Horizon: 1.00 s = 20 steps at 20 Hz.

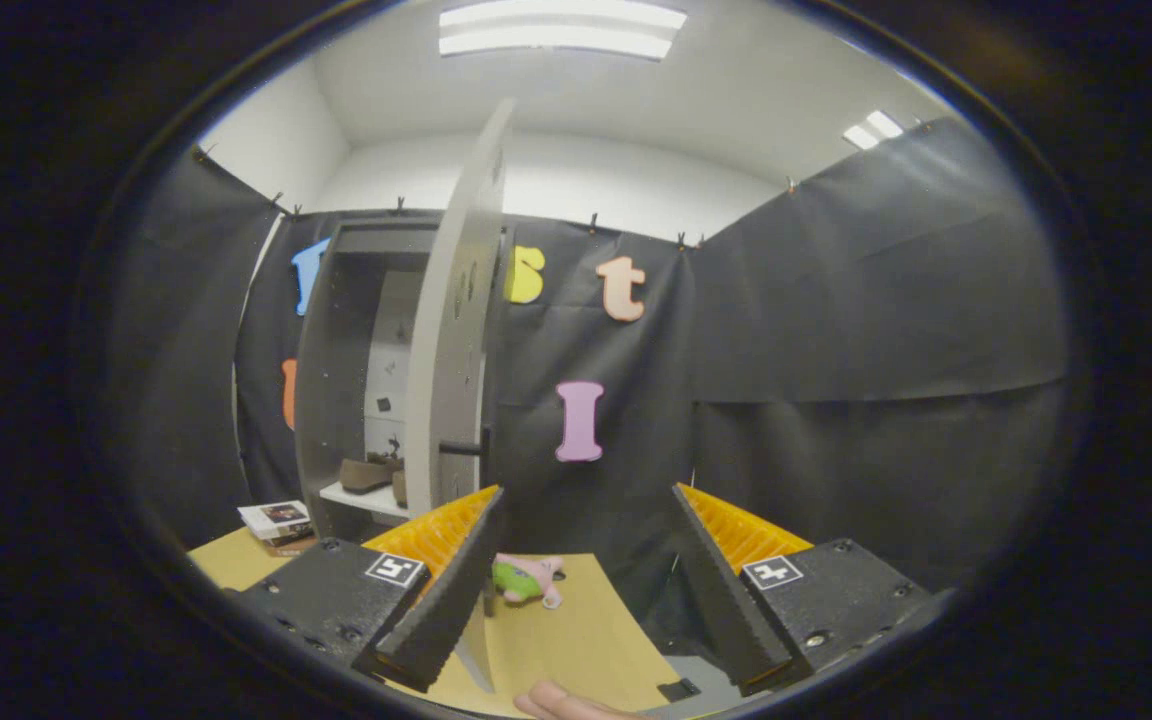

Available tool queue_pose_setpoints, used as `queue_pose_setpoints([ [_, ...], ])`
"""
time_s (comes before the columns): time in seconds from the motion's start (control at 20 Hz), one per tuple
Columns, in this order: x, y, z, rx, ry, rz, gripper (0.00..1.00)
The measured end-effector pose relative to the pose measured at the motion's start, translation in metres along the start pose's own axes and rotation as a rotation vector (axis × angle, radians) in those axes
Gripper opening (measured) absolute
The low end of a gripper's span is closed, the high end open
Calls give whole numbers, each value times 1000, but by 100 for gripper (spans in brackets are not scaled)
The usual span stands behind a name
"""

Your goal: Open the shoe cabinet door, grab the shoes and put them into the shoe cabinet, then close the shoe cabinet door.

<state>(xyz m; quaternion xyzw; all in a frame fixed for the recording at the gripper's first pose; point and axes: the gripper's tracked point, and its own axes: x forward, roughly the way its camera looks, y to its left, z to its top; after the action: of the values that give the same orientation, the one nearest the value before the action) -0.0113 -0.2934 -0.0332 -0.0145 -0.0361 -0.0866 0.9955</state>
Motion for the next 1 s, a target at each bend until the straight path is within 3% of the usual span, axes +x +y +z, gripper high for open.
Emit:
queue_pose_setpoints([
  [0.35,58,10,-57,0,140,24,100],
  [0.4,61,12,-55,-9,129,26,96],
  [1.0,50,77,-57,48,102,143,92],
])
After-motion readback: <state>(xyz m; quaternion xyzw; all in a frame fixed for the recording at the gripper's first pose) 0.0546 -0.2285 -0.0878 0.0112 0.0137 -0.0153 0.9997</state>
